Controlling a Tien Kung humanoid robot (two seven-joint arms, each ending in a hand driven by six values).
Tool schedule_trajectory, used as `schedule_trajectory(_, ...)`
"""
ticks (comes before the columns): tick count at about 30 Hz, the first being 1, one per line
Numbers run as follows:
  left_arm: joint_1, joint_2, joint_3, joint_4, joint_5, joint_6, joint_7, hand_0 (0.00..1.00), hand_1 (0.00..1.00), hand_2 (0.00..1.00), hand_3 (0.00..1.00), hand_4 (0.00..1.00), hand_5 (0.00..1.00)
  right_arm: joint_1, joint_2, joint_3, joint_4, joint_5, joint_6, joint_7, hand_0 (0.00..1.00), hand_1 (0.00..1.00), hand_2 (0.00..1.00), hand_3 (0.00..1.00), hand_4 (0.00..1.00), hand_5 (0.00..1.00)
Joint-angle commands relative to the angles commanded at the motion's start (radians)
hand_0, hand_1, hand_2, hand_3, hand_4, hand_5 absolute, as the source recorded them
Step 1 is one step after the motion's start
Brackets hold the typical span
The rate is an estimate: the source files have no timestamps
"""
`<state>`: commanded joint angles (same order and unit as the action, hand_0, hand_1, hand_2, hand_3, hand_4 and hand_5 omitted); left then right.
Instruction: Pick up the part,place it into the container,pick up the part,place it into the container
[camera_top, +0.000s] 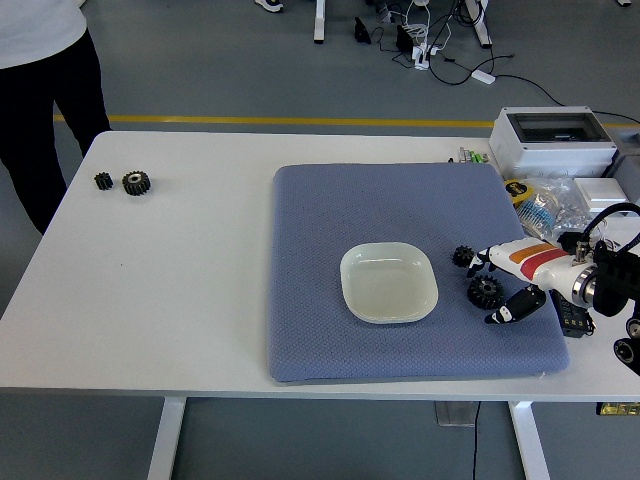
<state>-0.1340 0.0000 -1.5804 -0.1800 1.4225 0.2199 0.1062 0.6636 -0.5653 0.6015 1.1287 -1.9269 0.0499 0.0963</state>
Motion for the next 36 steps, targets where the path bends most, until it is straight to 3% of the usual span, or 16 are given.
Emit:
schedule_trajectory(13,0.001,0.0,0.014,0.0,-0.005,0.001,0.003,0.684,0.672,0.685,0.566,0.672,0.622,0.037,0.023,-0.064,-0.057,-0.016,-0.018,0.008,0.578,0.645,0.715,0.677,0.993,0.24)
schedule_trajectory(14,0.002,0.0,0.014,0.0,-0.005,0.001,0.003,0.685,0.672,0.685,0.566,0.671,0.62,0.039,0.024,-0.069,-0.061,-0.016,-0.019,0.009,0.509,0.617,0.688,0.649,0.969,0.226)
schedule_trajectory(19,0.005,0.0,0.014,0.0,-0.002,0.001,0.004,0.685,0.672,0.685,0.566,0.671,0.62,0.044,0.024,-0.089,-0.078,-0.006,-0.046,0.02,0.509,0.617,0.688,0.649,0.969,0.226)
schedule_trajectory(20,0.006,0.0,0.014,0.0,-0.001,0.001,0.004,0.686,0.673,0.686,0.566,0.67,0.62,0.044,0.024,-0.091,-0.079,-0.003,-0.05,0.022,0.363,0.475,0.525,0.514,0.765,0.108)
schedule_trajectory(25,0.007,0.0,0.015,0.0,0.001,0.0,0.005,0.686,0.673,0.686,0.566,0.67,0.62,0.051,0.024,-0.106,-0.084,0.013,-0.065,0.028,0.363,0.475,0.525,0.514,0.765,0.108)
schedule_trajectory(26,0.008,0.0,0.016,0.0,0.001,0.0,0.005,0.684,0.672,0.686,0.566,0.669,0.617,0.053,0.024,-0.109,-0.086,0.019,-0.067,0.028,0.33,0.426,0.488,0.485,0.667,0.125)
schedule_trajectory(36,0.006,0.0,0.016,0.0,0.0,0.0,0.003,0.684,0.672,0.685,0.566,0.668,0.616,0.069,0.025,-0.121,-0.096,0.035,-0.068,0.025,0.31,0.413,0.479,0.488,0.651,0.13)
